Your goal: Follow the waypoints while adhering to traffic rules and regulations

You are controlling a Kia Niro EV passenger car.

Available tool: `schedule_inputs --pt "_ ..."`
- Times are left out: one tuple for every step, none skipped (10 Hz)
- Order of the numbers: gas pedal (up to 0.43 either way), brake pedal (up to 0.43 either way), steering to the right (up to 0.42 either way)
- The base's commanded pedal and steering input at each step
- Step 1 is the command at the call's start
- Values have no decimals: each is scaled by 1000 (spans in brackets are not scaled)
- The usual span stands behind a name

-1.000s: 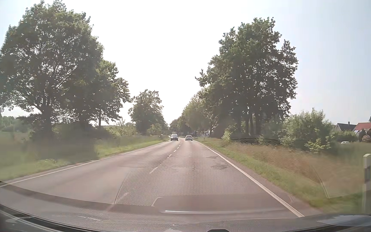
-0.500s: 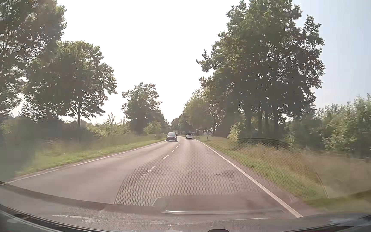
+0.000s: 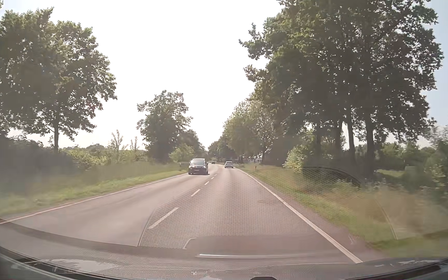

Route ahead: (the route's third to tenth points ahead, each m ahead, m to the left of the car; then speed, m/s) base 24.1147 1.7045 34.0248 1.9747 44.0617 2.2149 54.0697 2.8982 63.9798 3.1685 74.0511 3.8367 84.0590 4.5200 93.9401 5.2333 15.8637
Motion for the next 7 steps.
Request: schedule_inputs --pt "189 0 -4" --pt "189 0 -5" --pt "189 0 -4" --pt "189 0 -4" --pt "189 0 -4" --pt "189 0 -4" --pt "189 0 -4"
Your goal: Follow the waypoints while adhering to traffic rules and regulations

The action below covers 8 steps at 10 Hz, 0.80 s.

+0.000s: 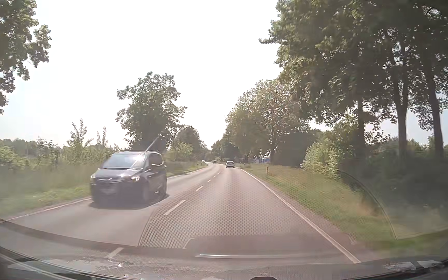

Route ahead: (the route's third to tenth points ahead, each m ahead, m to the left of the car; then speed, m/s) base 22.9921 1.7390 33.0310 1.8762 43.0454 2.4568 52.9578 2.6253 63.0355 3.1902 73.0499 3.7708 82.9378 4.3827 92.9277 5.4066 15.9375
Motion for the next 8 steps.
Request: schedule_inputs --pt "189 0 -5" --pt "189 0 -4" --pt "189 0 -4" --pt "189 0 -4" --pt "189 0 -4" --pt "189 0 -5" --pt "189 0 -4" --pt "189 0 -4"
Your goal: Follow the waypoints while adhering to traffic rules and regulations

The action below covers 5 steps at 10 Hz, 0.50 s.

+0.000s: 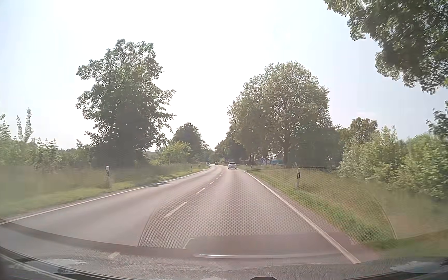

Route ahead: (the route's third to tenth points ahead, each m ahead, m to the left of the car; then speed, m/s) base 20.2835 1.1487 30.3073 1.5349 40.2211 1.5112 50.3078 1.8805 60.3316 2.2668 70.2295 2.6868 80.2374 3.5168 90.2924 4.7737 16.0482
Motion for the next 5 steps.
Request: schedule_inputs --pt "189 0 -4" --pt "189 0 -5" --pt "189 0 -4" --pt "189 0 -4" --pt "189 0 -4"
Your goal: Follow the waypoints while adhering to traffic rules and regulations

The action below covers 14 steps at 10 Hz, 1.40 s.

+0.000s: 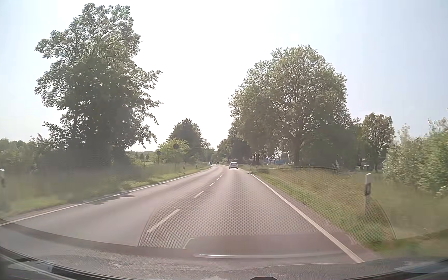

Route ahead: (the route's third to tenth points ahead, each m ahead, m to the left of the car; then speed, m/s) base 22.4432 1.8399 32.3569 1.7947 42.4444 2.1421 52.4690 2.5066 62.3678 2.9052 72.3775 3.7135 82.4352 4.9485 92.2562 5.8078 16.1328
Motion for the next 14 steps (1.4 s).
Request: schedule_inputs --pt "189 0 -4" --pt "189 0 -4" --pt "189 0 -3" --pt "189 0 -3" --pt "189 0 -2" --pt "177 0 -1" --pt "169 0 -1" --pt "157 0 -1" --pt "150 0 -1" --pt "150 0 -1" --pt "150 0 -1" --pt "150 0 -1" --pt "150 0 -1" --pt "157 0 -1"
